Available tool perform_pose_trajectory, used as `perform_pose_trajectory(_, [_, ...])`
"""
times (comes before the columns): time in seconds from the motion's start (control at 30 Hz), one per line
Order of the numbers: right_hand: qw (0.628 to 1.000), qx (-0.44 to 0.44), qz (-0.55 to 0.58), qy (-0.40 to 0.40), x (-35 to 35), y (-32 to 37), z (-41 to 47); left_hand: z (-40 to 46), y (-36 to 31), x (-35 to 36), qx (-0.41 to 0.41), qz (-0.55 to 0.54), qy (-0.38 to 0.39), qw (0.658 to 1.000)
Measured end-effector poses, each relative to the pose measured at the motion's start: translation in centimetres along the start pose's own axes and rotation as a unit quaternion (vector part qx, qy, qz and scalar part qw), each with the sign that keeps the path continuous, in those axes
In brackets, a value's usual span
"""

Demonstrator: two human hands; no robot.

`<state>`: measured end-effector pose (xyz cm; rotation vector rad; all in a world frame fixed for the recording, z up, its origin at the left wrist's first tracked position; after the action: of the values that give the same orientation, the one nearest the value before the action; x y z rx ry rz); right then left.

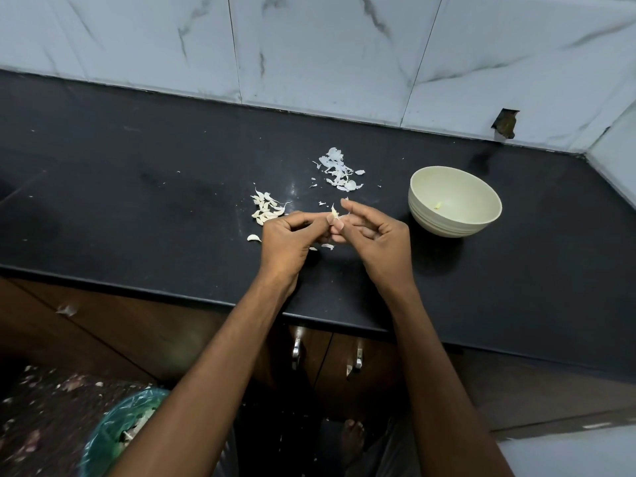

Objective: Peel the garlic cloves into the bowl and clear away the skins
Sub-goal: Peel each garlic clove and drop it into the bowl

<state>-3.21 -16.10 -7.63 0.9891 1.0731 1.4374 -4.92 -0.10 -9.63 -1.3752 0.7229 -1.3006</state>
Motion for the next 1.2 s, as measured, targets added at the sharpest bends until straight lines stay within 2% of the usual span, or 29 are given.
perform_pose_trajectory(0.13, [0.996,-0.045,-0.081,-0.013,-0.1,0.2,0.1,0.0,0.1,-0.1,-0.004,0.003,-0.006,1.0])
perform_pose_trajectory(0.27, [0.967,-0.151,-0.197,-0.048,-0.3,1.5,-0.3,0.1,0.4,0.0,-0.018,-0.01,0.014,1.0])
perform_pose_trajectory(0.43, [0.941,-0.217,-0.251,-0.065,0.0,2.5,-0.9,-0.1,0.3,0.4,-0.052,-0.031,0.045,0.997])
perform_pose_trajectory(0.67, [0.954,-0.164,-0.246,-0.055,0.0,2.0,-0.6,-0.2,0.0,0.4,-0.055,-0.036,0.03,0.997])
perform_pose_trajectory(0.9, [0.943,-0.152,-0.295,-0.025,0.8,1.6,-0.2,-0.1,0.6,0.3,-0.072,-0.029,0.041,0.996])
perform_pose_trajectory(1.2, [0.962,-0.099,-0.249,-0.047,-0.1,1.1,0.0,-0.1,0.8,0.3,-0.098,-0.058,0.04,0.993])
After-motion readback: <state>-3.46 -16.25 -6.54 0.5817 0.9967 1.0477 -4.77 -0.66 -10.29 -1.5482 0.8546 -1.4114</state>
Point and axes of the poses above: each hand's wrist, its own z-axis towards the middle knuckle, its own x-axis out of the palm, y = z × x, the point moved 8 cm from there along z, towards the middle knuckle, and after that the axes turned 4 degrees about x, right-handed, at the moved point
